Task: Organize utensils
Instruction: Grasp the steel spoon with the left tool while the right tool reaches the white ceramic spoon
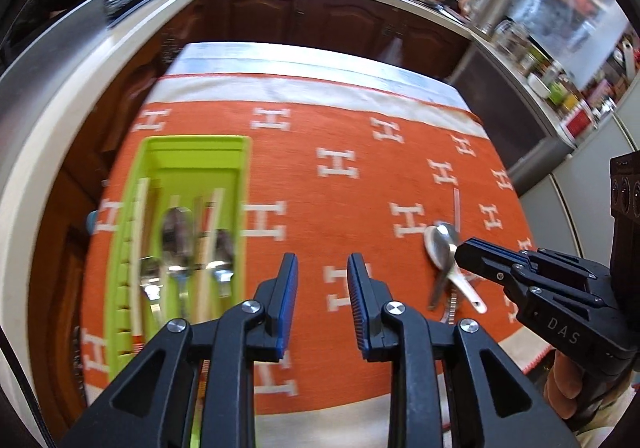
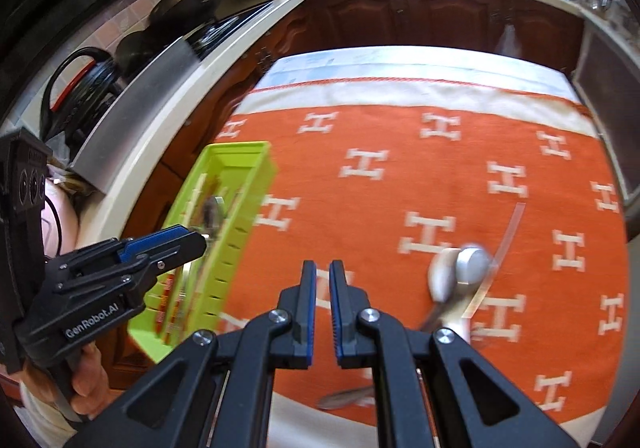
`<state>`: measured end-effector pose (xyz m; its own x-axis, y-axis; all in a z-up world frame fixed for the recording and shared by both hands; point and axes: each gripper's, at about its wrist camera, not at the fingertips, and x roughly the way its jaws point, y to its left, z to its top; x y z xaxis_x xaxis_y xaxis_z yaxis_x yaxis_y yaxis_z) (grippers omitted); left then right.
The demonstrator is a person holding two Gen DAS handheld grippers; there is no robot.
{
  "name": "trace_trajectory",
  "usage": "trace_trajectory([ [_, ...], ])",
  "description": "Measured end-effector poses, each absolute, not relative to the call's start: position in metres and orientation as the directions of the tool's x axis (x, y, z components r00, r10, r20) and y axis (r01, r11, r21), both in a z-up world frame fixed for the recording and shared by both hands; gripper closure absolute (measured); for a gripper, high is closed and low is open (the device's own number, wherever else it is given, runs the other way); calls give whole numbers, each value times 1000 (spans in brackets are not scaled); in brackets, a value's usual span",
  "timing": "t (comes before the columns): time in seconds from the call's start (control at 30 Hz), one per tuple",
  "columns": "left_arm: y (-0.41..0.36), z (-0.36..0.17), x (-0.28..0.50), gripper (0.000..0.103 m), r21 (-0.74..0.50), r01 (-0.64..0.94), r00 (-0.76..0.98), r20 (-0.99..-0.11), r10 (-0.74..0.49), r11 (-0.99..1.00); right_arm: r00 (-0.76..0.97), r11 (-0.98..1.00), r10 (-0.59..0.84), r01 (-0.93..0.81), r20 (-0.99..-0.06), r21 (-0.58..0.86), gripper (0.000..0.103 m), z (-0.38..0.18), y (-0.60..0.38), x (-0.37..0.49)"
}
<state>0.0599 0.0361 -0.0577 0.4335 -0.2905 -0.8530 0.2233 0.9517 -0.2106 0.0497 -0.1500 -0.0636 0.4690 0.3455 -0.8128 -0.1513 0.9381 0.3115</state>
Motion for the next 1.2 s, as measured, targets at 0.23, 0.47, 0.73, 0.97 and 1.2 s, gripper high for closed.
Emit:
trace_trajectory([
  [0.23, -26, -68, 66, 77, -206, 350, 394, -853, -343, 914, 512, 952, 277, -32, -813, 304, 96, -79, -209, 39],
  [0.47, -72, -92, 82, 65, -285, 404, 295, -859, -419, 869, 513, 936, 245, 98, -823, 339, 96, -102, -263, 34],
  [0.73, -100, -127, 97, 65, -444, 406, 151, -830, -538, 799, 480, 901, 269, 179, -835, 394, 96, -133, -294, 36],
  [0.97, -113, -151, 106, 65, -447, 389, 112, -845, -523, 805, 459, 894, 299, 174, -837, 414, 96, -147, -292, 39],
  [1.2, -115, -165, 112, 65, -472, 367, 83, -842, -534, 802, 451, 886, 311, 181, -837, 426, 96, -154, -297, 41],
])
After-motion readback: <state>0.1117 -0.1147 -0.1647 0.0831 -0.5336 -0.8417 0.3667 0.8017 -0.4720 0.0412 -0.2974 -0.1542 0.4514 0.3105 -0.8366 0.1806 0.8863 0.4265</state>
